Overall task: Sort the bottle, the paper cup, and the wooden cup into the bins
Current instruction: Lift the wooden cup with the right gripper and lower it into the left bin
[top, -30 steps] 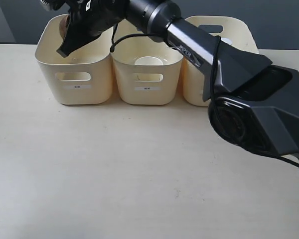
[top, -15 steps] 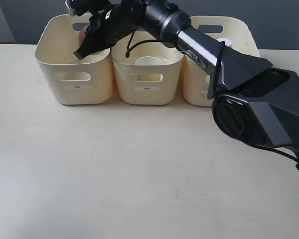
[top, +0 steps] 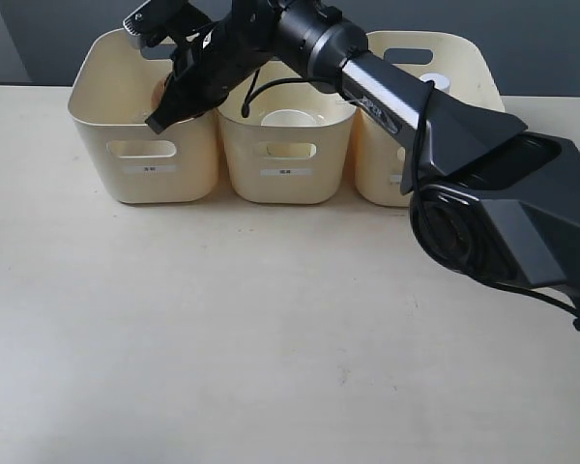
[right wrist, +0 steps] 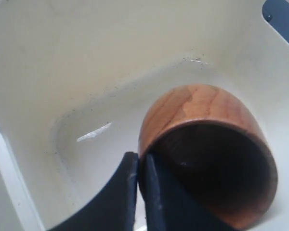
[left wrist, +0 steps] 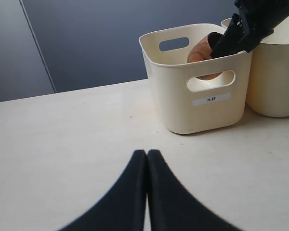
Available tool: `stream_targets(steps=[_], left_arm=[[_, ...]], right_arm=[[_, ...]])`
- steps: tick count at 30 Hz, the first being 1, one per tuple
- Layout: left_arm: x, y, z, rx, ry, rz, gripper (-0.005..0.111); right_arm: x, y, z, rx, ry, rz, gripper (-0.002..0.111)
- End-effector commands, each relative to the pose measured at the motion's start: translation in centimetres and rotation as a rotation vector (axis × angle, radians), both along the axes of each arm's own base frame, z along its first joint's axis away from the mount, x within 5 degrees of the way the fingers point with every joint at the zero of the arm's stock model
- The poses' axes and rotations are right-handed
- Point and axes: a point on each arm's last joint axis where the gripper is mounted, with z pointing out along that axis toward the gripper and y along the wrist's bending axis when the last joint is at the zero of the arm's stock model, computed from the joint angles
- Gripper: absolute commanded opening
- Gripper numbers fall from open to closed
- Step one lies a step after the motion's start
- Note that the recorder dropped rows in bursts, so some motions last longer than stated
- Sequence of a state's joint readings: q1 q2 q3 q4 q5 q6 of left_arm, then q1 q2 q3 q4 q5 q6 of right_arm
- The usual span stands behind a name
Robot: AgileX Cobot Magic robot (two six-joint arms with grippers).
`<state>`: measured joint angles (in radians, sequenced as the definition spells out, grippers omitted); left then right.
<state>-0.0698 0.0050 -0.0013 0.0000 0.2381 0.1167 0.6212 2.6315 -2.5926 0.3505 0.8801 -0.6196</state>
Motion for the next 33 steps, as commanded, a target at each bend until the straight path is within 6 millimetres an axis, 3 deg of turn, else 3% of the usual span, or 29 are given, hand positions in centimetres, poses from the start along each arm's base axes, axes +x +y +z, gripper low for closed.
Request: stream_targets(steps=[1,29,33], left_arm=[[-0.03,-0.03,-0.02,-0.009,-0.003,-0.004,0.0],[-0.03,-0.03,-0.02,-0.009,-0.003,-0.004,0.0],[-0.03,-0.03,-0.02,-0.009,-0.003,-0.004,0.0]], right_arm=[[-0.08,-0.33,0.2,-0.018,0.014,0.016,-0.001],[0.15,-0.25,0.39,0.008,-0.001,-0.008,-0.001],[0.15,-0.25,0.39,0.009,-0.001,-0.009,0.013]])
